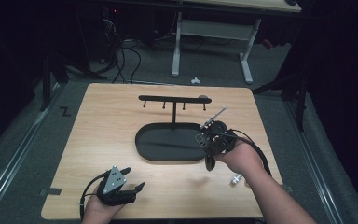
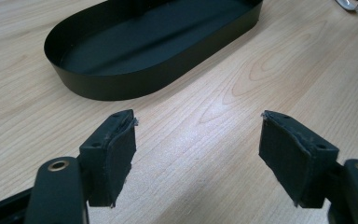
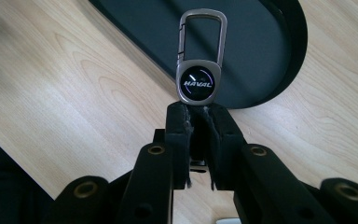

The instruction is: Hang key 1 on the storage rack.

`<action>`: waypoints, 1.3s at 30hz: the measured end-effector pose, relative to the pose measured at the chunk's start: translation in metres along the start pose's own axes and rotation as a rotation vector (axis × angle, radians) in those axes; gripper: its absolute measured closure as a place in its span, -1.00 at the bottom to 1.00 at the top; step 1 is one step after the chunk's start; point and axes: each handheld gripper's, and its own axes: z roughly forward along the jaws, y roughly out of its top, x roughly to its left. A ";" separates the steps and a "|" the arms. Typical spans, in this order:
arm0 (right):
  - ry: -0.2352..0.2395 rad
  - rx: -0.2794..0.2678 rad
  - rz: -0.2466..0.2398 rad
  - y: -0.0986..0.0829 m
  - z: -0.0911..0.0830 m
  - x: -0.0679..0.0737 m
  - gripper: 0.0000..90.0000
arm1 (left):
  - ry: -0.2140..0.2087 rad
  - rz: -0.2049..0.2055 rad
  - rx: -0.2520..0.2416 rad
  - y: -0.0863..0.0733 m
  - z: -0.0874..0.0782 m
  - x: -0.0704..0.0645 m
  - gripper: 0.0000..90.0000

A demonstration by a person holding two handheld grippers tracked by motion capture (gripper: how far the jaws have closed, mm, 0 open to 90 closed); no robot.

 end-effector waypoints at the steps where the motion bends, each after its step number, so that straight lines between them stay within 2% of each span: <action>1: -0.004 0.004 0.004 0.002 -0.001 0.001 0.80 | -0.001 -0.001 0.001 0.000 0.000 0.000 -0.39; 2: -0.004 -0.002 -0.009 0.003 -0.001 0.000 0.80 | 0.000 -0.002 0.001 0.000 0.000 0.000 -0.40; 8: -0.012 -0.009 -0.004 0.012 -0.003 -0.002 0.80 | 0.004 -0.007 -0.002 0.000 -0.001 0.000 -0.43; 10: -0.008 -0.017 0.012 0.016 -0.004 -0.003 0.80 | 0.003 -0.003 -0.002 0.000 0.000 -0.001 -0.43; 25: -0.026 -0.039 0.004 0.040 -0.005 -0.007 0.80 | 0.003 0.003 -0.004 0.000 -0.001 -0.001 -0.43; 26: -0.023 -0.045 0.005 0.042 -0.005 -0.008 0.80 | 0.002 0.001 -0.004 0.000 -0.001 -0.001 -0.43; 27: -0.019 -0.045 0.028 0.044 -0.005 -0.007 0.80 | 0.002 0.001 -0.002 0.000 0.000 -0.001 -0.43; 39: -0.034 -0.067 0.019 0.067 -0.009 -0.013 0.80 | -0.003 0.001 0.011 0.000 -0.001 0.000 -0.43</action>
